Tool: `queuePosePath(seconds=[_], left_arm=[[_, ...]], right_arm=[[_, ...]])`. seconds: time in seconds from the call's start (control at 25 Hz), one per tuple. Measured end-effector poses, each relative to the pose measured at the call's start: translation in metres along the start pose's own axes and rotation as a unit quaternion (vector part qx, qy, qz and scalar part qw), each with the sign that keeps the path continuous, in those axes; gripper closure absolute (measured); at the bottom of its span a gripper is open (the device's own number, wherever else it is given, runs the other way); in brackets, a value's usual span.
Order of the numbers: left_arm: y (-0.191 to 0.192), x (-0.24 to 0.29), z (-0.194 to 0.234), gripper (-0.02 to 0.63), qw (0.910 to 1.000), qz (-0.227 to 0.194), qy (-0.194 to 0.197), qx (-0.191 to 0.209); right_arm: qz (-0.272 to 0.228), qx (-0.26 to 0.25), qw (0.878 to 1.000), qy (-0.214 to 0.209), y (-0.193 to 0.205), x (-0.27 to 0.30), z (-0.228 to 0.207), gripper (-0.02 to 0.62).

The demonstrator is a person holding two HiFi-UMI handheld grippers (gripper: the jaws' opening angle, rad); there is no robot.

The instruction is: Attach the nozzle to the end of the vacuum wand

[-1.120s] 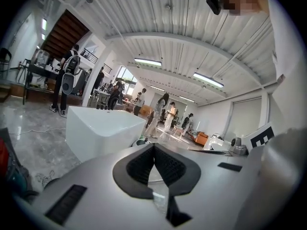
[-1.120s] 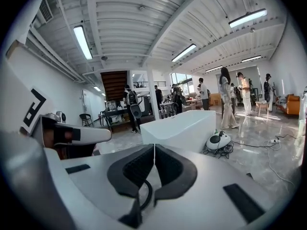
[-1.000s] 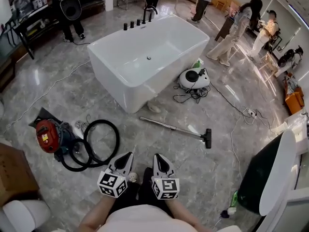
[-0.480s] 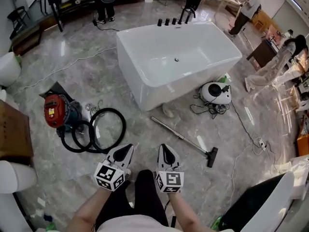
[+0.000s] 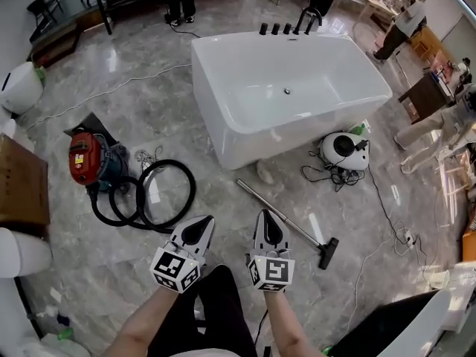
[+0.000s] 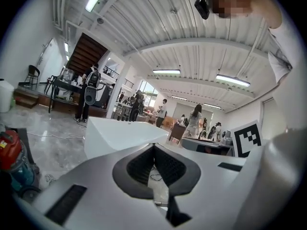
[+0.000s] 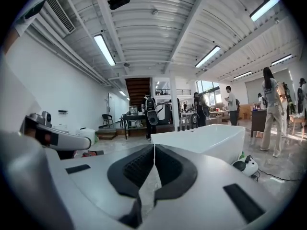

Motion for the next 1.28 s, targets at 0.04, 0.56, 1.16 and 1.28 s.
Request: queuePosePath(seconds=[0.04,0.56,1.16,1.28], left_arm=[[0.0,0.004,0.001,0.598,1.0,-0.001,0.002,0.002],[0.04,0.065,0.066,0.597,0.9995,-0.004,0.002,0.031],[0.188,0.123,0.14,0.598,0.9992,-0.001,0.002,0.039],[0.224,0.134,0.159,0.598,0.9993,0.001,-0.001,0.038]], right_arm=[[-0.003,0.0,1.0,0.0,0.0,0.005,-0.004,0.58],[-0.035,0.013,0.999,0.039,0.061,0.071,-0.037,0.58],[-0.032,0.012,0.999,0.016,0.222,0.139,-0.029,0.58],[-0.029,0.012,0.999,0.017,0.262,0.153,-0.031,0.58]])
Point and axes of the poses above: the fingertips, and each gripper's own axes: x forward along the fingers, z to its left, y out of its underside, the point moved 6 cm from there along -x, backward along the fingers, and after that the axes turned 7 degrees about z, right-handed, at the moved point
